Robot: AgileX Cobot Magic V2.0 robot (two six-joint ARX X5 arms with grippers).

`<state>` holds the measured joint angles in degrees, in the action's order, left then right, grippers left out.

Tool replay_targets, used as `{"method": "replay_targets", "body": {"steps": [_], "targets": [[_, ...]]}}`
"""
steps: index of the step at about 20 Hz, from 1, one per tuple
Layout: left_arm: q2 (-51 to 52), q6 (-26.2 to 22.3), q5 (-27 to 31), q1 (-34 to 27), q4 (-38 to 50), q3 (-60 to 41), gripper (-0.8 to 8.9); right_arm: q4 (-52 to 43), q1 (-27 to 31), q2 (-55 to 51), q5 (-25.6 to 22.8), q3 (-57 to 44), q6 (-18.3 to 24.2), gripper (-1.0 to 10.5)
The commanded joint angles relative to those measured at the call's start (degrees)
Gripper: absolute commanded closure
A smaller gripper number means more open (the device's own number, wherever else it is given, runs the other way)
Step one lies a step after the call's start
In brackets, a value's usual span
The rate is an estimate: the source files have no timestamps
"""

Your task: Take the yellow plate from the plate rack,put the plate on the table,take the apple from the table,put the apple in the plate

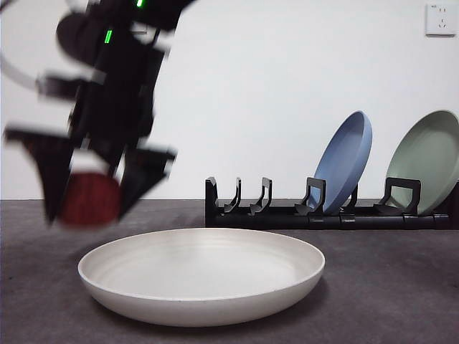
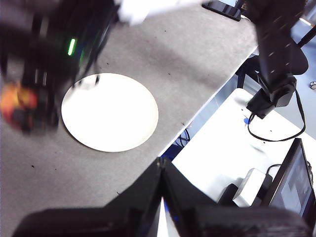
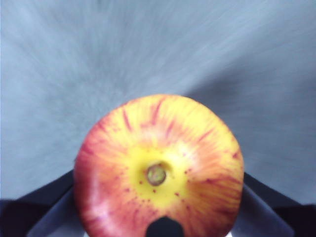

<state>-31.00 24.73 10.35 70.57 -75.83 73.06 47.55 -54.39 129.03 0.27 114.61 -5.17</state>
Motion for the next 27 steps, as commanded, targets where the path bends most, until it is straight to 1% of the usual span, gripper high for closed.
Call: {"method": "replay_targets", "body": {"steps": [1, 4, 5, 7, 8, 11, 13, 16, 20, 24, 27], "targets": [[0.22, -0.44, 0.22, -0.13, 0.20, -0.33, 8.26, 1.86, -0.11, -6.75, -1.66, 0.35, 1.01, 9.5], [0.22, -0.81, 0.44, -0.13, 0.20, -0.33, 8.26, 7.32, -0.07, -12.50, -4.94, 0.31, 3.72, 9.5], [0.22, -1.09, 1.36, -0.13, 0.20, -0.33, 8.26, 9.66, -0.07, -14.08, -5.33, 0.28, 4.26, 9.5], [0.22, -2.19, 3.41, -0.13, 0.20, -0.33, 8.26, 13.51, -0.02, -16.50, -5.25, -0.09, 5.25, 9.5], [0.22, -2.91, 3.41, -0.13, 0.20, -0.33, 8.26, 14.64, -0.02, -17.59, -5.25, -0.68, 5.40, 9.5], [0.22, -4.11, 3.43, -0.13, 0.22, -0.33, 8.26, 14.47, -0.02, -20.72, -5.22, -5.44, 5.46, 9.5], [0.22, -4.22, 3.43, -0.13, 0.22, -0.33, 8.26, 11.89, 0.00, -23.21, -5.22, -11.39, 5.42, 9.5], [0.22, -4.22, 4.15, -0.13, 0.22, -0.33, 8.26, 4.70, 0.04, -27.50, -5.22, -23.47, 5.22, 9.5], [0.22, -4.20, 6.03, -0.13, 0.22, -0.33, 8.26, -6.40, 0.13, -30.56, -5.20, -37.86, 2.69, 9.5], [0.22, -4.20, 6.21, -0.13, 0.22, -0.33, 8.26, -17.29, 1.09, -30.62, -4.74, -46.88, 0.39, 9.5], [0.22, -4.20, 6.23, -0.13, 0.22, -0.33, 8.26, -21.53, 1.84, -30.60, -3.91, -51.28, -0.68, 9.5]]}}
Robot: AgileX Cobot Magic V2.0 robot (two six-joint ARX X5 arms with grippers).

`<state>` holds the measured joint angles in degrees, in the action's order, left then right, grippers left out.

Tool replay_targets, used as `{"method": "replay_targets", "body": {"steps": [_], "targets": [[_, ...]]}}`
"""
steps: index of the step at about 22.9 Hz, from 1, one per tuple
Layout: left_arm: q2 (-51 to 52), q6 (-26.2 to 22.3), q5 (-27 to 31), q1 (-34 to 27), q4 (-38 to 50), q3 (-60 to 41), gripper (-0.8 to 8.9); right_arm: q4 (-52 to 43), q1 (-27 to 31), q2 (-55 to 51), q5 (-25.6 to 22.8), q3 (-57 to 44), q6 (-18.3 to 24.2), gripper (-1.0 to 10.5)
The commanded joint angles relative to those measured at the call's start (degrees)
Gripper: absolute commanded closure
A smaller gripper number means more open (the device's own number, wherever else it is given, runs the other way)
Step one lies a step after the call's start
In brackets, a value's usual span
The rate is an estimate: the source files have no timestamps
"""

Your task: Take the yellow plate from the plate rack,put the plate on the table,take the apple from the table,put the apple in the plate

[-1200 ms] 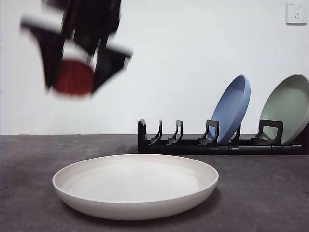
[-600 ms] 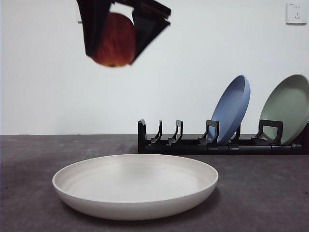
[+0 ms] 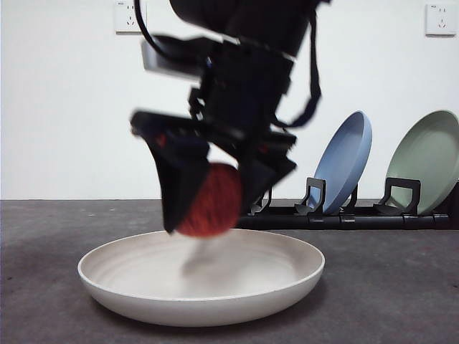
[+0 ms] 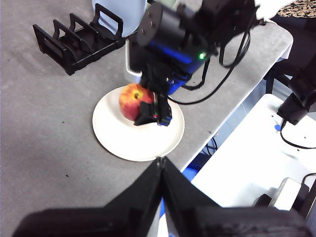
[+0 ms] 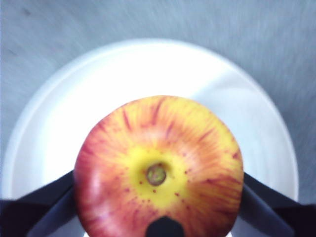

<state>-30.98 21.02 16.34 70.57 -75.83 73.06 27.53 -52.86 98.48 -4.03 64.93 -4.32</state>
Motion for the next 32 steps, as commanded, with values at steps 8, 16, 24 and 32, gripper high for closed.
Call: {"method": "replay_targets", "body": {"steps": [8, 16, 24, 32], "targets": [[0.20, -0.50, 0.22, -0.13, 0.22, -0.33, 8.26, -7.52, 0.76, 0.15, 2.89, -5.77, -3.54, 8.0], [0.20, -0.50, 0.22, -0.13, 0.22, -0.33, 8.26, -7.72, 0.81, 0.70, 3.41, -6.71, -5.22, 4.3], [0.20, -0.50, 0.22, -0.13, 0.22, -0.33, 8.26, -7.96, 0.81, 0.61, 3.17, -6.60, -6.05, 3.7], [0.20, -1.40, 0.31, -0.13, 0.22, -0.33, 8.26, 0.87, 0.72, -8.87, 4.68, -4.11, -6.01, 3.8]]}}
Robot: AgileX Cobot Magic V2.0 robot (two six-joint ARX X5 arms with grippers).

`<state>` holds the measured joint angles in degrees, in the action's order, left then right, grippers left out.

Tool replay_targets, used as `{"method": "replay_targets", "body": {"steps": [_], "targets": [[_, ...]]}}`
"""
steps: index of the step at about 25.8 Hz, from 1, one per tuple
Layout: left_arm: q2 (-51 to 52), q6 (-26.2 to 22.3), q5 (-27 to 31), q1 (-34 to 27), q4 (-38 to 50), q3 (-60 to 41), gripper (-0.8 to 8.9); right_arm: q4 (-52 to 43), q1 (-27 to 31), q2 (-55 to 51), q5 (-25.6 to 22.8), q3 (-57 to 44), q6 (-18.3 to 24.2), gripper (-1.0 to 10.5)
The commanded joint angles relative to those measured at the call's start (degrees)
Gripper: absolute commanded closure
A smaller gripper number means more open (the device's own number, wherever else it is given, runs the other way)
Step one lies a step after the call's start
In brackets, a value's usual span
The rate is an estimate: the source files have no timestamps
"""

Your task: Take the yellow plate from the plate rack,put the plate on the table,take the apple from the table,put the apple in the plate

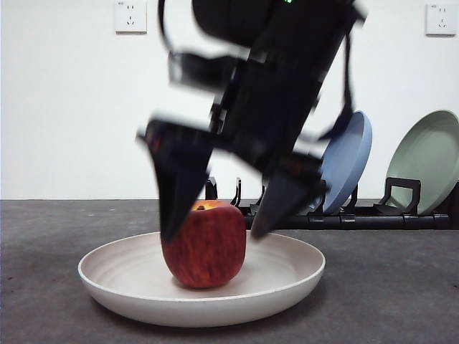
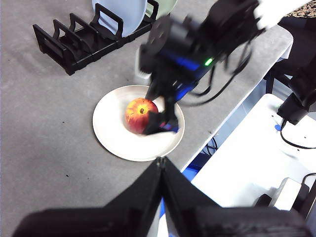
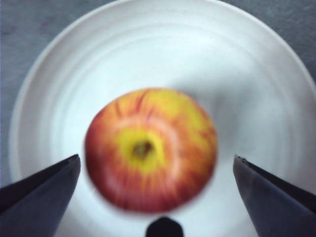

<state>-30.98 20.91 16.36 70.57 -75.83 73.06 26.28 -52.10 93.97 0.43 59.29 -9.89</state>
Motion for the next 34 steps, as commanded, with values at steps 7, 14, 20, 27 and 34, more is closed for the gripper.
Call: {"method": "replay_targets", "body": {"steps": [7, 14, 20, 27, 34], "targets": [[0.17, -1.49, 5.29, -0.13, 0.22, -0.33, 8.26, 16.33, -0.04, -23.43, -3.82, 4.59, -0.66, 3.8], [-0.57, -0.96, 9.44, -0.13, 0.24, -0.33, 8.26, 29.51, -0.02, -39.71, -13.68, 10.05, -0.72, 6.8], [-2.71, -0.85, 9.16, -0.11, 0.22, -0.33, 8.26, 39.47, 0.00, -47.21, -15.89, 13.68, -1.09, 9.6], [-5.60, -1.03, 9.18, -0.11, 0.22, -0.33, 8.26, 45.83, 0.00, -47.52, -15.85, 14.05, -1.40, 9.6], [-8.48, -1.03, 9.18, -0.13, 0.22, -0.33, 8.26, 45.92, 0.00, -45.75, -15.89, 14.05, -2.75, 9.6]]}}
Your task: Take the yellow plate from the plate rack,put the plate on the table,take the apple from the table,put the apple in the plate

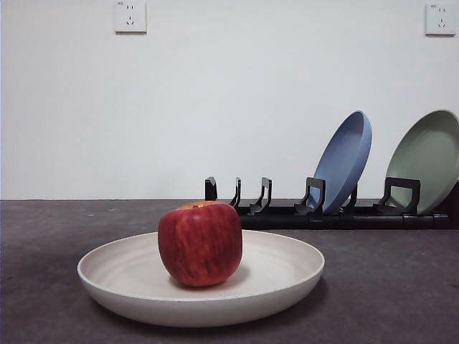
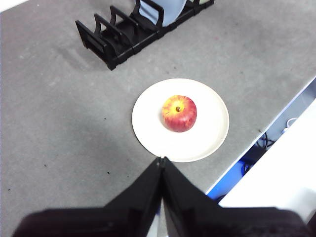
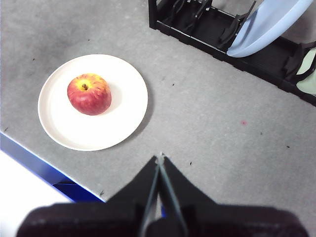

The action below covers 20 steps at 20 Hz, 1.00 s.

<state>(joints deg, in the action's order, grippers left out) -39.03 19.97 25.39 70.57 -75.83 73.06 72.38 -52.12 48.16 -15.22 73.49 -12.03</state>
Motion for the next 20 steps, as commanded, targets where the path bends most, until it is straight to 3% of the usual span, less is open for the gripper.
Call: {"method": "replay_targets", "body": {"steps": [1, 6, 9, 11, 13, 17, 20], "targets": [[-0.90, -0.09, 0.15, -0.13, 0.22, -0.33, 8.26, -0.15, 0.02, 0.13, -0.24, -0.15, -0.61, 9.6], [-2.08, -0.09, 0.07, -2.01, 0.22, -0.33, 8.26, -0.07, 0.02, 0.44, -0.24, -0.15, -0.61, 9.6], [-2.84, -9.33, 0.17, -11.72, 2.14, -2.01, 8.17, -0.04, 0.02, 0.44, -0.24, -0.15, -0.61, 9.6], [-0.44, -20.41, -0.44, -20.92, 13.25, -9.25, 8.17, -0.07, 0.02, 0.44, -0.24, -0.15, -0.61, 9.6], [3.96, -26.82, -1.68, -30.12, 30.27, -20.85, 8.17, -0.07, 0.02, 0.44, -0.24, -0.15, -0.61, 9.6], [14.01, -27.23, -10.05, -46.40, 62.01, -45.77, 8.17, -0.07, 0.02, 0.44, -0.24, -0.15, -0.61, 9.6], [23.67, -27.02, -17.42, -55.89, 69.37, -60.13, 8.17, -0.04, 0.02, 0.44, -0.24, -0.15, -0.61, 9.6]]}}
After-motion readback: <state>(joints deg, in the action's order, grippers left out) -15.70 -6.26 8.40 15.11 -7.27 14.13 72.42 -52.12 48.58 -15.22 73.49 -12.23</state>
